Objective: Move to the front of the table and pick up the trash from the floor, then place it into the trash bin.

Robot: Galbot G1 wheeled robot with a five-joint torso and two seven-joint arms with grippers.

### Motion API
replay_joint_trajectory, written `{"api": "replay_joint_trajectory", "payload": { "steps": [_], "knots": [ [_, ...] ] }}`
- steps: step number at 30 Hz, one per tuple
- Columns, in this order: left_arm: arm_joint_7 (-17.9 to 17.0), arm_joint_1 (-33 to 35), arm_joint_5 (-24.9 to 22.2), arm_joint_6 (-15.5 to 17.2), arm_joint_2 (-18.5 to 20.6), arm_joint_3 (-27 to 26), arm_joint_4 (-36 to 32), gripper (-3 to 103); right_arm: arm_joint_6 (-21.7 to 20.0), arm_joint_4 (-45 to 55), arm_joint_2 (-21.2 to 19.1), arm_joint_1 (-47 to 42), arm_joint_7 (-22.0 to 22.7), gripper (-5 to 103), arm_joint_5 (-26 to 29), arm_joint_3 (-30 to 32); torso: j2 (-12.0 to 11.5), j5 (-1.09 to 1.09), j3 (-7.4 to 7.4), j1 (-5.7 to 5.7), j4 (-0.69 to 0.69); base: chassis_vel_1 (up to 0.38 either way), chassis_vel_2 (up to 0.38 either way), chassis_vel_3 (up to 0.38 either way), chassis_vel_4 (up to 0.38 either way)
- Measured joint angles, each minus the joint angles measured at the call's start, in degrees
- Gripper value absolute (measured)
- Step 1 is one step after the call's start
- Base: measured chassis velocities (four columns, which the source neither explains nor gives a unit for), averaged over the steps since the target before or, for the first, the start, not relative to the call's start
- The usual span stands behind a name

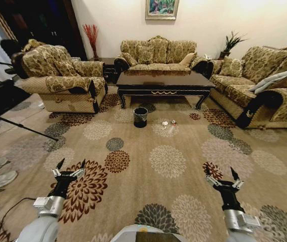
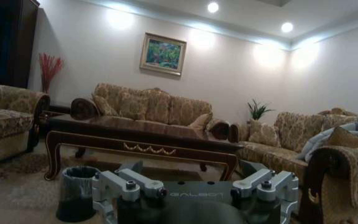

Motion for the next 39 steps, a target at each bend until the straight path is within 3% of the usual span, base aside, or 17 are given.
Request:
{"api": "replay_joint_trajectory", "payload": {
  "steps": [14,23,32,39],
  "knots": [
    [0.04,1.23,0.06,-0.65,0.10,0.75,-0.16,100,2.40,-0.56,0.50,-2.01,-0.85,100,1.65,1.86,-3.23,0.00,-1.92,-1.31,0.00,0.000,0.000,0.000,0.000],
    [1.21,3.99,-0.08,-0.70,2.95,2.03,-2.64,100,2.36,-1.09,-1.69,-0.99,-2.14,100,2.47,3.06,-5.58,0.01,-3.31,-2.29,0.00,0.000,0.000,0.000,0.000],
    [3.90,5.07,-0.24,-0.74,4.58,1.84,-4.03,100,5.96,-2.89,-4.53,-1.53,-8.93,100,1.88,3.55,-7.95,0.01,-4.70,-3.26,0.00,0.000,0.000,0.000,0.000],
    [4.17,4.48,-0.14,-0.57,4.18,1.99,-3.52,100,5.15,-4.68,-5.29,0.40,-8.56,100,2.10,3.69,-9.67,0.00,-5.70,-3.96,0.00,0.000,0.000,0.000,0.000]
  ]
}}
